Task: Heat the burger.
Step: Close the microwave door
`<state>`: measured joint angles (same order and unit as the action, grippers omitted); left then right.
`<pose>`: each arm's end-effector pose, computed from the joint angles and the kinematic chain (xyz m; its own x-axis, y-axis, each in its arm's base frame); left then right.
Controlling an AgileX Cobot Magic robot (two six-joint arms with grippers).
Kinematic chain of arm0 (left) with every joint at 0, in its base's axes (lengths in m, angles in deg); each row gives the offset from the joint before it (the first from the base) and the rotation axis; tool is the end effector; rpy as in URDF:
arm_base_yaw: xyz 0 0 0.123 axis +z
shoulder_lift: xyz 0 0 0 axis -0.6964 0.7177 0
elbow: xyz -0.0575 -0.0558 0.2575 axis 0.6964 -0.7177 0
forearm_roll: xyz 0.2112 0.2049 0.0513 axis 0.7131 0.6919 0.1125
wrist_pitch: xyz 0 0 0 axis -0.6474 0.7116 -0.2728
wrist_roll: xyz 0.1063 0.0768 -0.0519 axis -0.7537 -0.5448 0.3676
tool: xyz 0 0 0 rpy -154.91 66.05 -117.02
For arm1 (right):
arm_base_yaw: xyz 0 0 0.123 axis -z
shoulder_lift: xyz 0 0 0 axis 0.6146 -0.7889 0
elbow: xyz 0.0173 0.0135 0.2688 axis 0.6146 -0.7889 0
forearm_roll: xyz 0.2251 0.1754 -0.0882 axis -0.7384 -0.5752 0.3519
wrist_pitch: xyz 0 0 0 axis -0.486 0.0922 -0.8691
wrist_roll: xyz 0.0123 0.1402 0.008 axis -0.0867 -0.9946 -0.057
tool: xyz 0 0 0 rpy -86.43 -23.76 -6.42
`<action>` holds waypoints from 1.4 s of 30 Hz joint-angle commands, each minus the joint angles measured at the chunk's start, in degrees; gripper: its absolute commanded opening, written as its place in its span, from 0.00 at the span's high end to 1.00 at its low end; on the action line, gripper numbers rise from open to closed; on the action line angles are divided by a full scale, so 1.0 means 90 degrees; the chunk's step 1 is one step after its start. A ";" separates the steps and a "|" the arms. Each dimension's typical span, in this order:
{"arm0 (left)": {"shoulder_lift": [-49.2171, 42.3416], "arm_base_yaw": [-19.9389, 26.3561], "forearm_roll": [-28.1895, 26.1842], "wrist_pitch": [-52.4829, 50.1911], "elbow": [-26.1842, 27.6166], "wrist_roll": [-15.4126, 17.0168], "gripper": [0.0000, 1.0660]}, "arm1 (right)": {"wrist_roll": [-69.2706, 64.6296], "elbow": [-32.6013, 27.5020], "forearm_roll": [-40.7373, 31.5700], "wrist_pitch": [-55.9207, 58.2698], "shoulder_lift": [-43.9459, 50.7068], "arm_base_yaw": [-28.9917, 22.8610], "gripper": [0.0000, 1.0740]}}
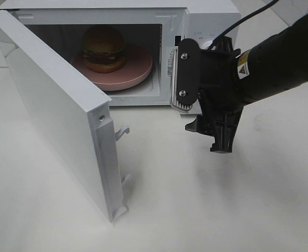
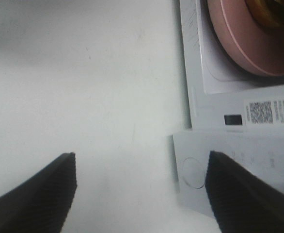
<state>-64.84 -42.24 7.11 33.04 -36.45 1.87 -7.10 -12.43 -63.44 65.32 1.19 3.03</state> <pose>0.0923 -0.0161 0.2813 -0.4545 -0.0084 -0.8907 0.0912 0.9943 -0.0559 0.3119 0.2143 0.1501 0.0673 -0.8979 -0.4351 -0.8051 0.2087 -0.5552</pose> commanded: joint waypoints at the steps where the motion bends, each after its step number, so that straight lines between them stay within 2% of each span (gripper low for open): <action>1: -0.0095 -0.0013 -0.0051 -0.0083 0.0006 0.0013 0.06 | -0.0567 -0.0121 0.0025 0.0191 0.0267 0.0025 0.33; 11: -0.0095 -0.0013 -0.0051 -0.0083 0.0006 0.0013 0.06 | -0.3189 -0.0312 0.0013 0.1547 0.1127 0.0000 0.33; 19: -0.0095 -0.0013 -0.0051 -0.0083 0.0006 0.0013 0.06 | -0.4342 -0.0312 0.0019 0.2527 0.1751 0.0000 0.33; 29: -0.0095 -0.0013 -0.0051 -0.0083 0.0006 0.0013 0.06 | -0.4806 -0.0312 0.0025 0.3501 0.2553 0.0000 0.33; 34: -0.0095 -0.0013 -0.0051 -0.0083 0.0006 0.0013 0.06 | -0.4877 -0.0312 0.0019 0.4386 0.2922 0.0000 0.33; 42: -0.0095 -0.0013 -0.0051 -0.0083 0.0006 0.0013 0.06 | -0.5048 -0.0312 0.0032 0.4921 0.3495 0.0000 0.33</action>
<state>-64.84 -42.24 7.11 33.04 -36.45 1.87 -51.50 -15.01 -63.50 108.46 31.50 3.03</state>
